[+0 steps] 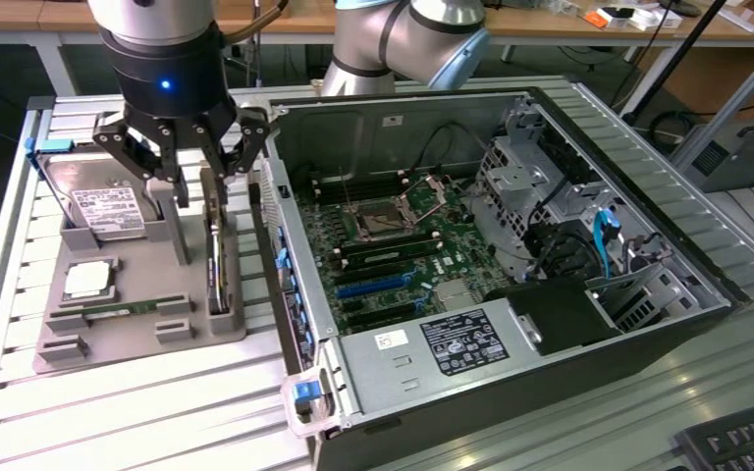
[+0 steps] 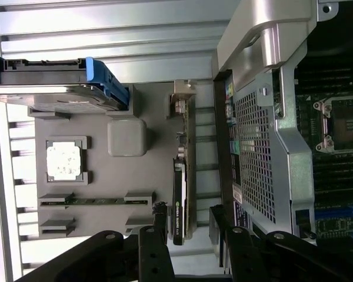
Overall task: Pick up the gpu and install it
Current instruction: 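Pick up the gpu and move the gpu toward the slot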
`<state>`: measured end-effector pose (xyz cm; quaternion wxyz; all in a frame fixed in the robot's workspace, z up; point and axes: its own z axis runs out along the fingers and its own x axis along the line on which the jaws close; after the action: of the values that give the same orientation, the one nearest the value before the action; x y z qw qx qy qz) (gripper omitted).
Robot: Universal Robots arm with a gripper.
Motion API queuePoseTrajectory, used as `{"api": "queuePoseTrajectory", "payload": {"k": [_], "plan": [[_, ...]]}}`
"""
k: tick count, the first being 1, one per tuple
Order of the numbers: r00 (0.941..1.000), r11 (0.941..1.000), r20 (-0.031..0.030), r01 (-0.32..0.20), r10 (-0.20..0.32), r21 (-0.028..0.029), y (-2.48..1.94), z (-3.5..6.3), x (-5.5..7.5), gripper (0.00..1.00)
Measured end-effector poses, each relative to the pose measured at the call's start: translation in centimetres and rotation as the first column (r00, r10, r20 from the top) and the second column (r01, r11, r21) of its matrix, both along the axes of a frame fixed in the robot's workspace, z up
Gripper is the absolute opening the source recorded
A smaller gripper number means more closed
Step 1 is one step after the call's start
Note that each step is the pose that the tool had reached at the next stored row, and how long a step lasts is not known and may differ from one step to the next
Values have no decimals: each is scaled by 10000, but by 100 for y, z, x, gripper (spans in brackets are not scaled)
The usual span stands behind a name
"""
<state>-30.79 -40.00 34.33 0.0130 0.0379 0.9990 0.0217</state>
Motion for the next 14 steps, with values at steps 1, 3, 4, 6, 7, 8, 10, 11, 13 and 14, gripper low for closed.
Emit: {"api": "queuePoseTrajectory", "payload": {"k": [1,3,4,6,7,8,10,11,13,14], "plan": [[10000,10000,1,0,0,0,0,-5,0,42],[10000,10000,1,0,0,0,0,-13,0,42],[10000,10000,1,0,0,0,0,-15,0,42],[10000,10000,1,0,0,0,0,-22,0,42],[10000,10000,1,0,0,0,0,-24,0,42],[10000,10000,0,0,0,0,0,-27,0,42],[10000,10000,1,0,0,0,0,-35,0,42],[10000,10000,1,0,0,0,0,-38,0,42],[10000,10000,1,0,0,0,0,-44,0,42],[10000,10000,1,0,0,0,0,-47,0,42]]}}
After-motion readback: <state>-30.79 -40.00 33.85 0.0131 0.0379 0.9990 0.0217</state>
